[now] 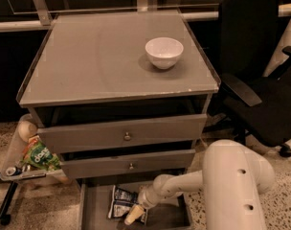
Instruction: Pick blue chip bag from bottom drawer and place on counter
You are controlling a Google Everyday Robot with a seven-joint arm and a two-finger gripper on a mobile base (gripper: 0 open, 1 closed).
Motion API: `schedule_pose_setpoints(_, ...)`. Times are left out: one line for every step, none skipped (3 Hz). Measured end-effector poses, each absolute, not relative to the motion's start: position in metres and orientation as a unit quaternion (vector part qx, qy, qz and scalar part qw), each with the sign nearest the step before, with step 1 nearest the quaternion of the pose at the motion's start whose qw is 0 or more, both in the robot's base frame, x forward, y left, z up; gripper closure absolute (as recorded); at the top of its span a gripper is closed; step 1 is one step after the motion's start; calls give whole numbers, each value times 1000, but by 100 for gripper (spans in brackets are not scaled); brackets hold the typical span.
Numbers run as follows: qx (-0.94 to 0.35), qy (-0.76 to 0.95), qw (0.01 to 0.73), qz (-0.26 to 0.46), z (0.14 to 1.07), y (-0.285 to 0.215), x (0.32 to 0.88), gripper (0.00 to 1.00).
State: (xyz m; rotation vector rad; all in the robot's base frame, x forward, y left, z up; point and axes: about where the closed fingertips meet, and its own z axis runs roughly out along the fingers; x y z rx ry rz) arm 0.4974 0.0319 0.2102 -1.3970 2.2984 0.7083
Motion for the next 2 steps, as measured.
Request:
schedule_pose_setpoints(-487,815,181,257,180,40,500,0)
schedule_pose_setpoints(-481,817,182,261,157,43,504,0)
